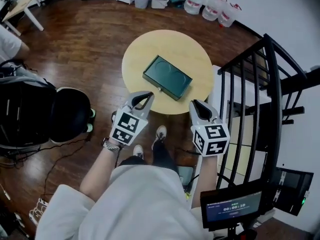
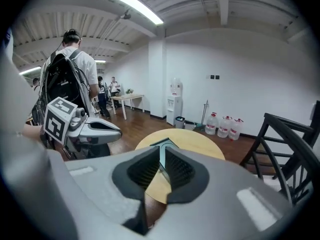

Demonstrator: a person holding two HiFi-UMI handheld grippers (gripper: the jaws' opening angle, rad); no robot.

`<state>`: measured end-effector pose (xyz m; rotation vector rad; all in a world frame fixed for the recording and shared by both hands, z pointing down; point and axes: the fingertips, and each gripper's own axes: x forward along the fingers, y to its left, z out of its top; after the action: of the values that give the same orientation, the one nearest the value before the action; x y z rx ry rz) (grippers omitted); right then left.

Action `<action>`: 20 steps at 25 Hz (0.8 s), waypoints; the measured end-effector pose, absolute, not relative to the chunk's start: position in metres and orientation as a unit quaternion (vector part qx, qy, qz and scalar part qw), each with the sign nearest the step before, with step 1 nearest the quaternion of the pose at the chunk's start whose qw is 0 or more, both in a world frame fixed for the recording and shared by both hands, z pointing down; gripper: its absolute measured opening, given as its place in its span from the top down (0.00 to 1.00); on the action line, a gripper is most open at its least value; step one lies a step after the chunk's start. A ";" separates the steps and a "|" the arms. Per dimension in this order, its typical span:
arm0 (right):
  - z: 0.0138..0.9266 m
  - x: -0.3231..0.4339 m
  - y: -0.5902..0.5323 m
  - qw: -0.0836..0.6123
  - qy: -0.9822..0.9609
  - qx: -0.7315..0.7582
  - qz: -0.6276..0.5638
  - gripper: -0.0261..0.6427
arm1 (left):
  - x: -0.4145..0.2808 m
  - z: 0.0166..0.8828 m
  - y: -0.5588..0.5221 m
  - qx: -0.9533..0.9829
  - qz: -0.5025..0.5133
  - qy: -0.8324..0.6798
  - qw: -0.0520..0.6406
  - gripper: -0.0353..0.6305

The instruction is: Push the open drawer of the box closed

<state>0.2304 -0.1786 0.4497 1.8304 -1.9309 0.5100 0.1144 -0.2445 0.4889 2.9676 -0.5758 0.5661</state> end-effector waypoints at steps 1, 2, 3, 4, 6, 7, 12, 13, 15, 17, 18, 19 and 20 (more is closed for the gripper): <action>0.443 0.228 -0.173 0.212 -0.693 0.666 0.179 0.91 | 0.111 0.478 -0.243 0.966 0.176 -0.189 0.028 0.94; 0.437 0.226 -0.167 0.210 -0.690 0.671 0.174 0.92 | 0.107 0.467 -0.241 0.967 0.167 -0.191 0.024 0.94; 0.430 0.225 -0.162 0.206 -0.686 0.677 0.169 0.94 | 0.102 0.457 -0.239 0.968 0.159 -0.194 0.020 0.94; 0.423 0.223 -0.158 0.201 -0.684 0.682 0.164 0.95 | 0.097 0.447 -0.238 0.968 0.151 -0.198 0.016 0.94; 0.409 0.219 -0.151 0.187 -0.682 0.690 0.154 0.95 | 0.088 0.429 -0.238 0.969 0.134 -0.208 0.006 0.94; 0.401 0.217 -0.148 0.180 -0.682 0.693 0.148 0.95 | 0.084 0.420 -0.237 0.969 0.126 -0.213 0.001 0.94; 0.358 0.213 -0.137 0.124 -0.688 0.706 0.112 0.95 | 0.072 0.379 -0.230 0.967 0.098 -0.232 -0.030 0.94; 0.349 0.214 -0.135 0.112 -0.689 0.708 0.103 0.95 | 0.071 0.371 -0.228 0.967 0.094 -0.236 -0.034 0.94; 0.331 0.215 -0.132 0.096 -0.694 0.709 0.082 0.95 | 0.070 0.357 -0.223 0.966 0.080 -0.242 -0.041 0.94; 0.317 0.217 -0.128 0.091 -0.698 0.707 0.062 0.95 | 0.068 0.349 -0.219 0.966 0.072 -0.244 -0.045 0.94; 0.311 0.218 -0.126 0.090 -0.699 0.707 0.054 0.96 | 0.068 0.346 -0.217 0.966 0.070 -0.245 -0.047 0.94; 0.307 0.219 -0.125 0.088 -0.699 0.708 0.050 0.95 | 0.069 0.343 -0.216 0.966 0.070 -0.245 -0.049 0.94; 0.304 0.220 -0.123 0.085 -0.699 0.708 0.049 0.95 | 0.069 0.342 -0.214 0.966 0.071 -0.245 -0.051 0.94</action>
<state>0.2201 -0.1233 0.3045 2.1127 -2.0852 0.1460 0.0693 -0.2138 0.3419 3.1356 -0.7954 0.2301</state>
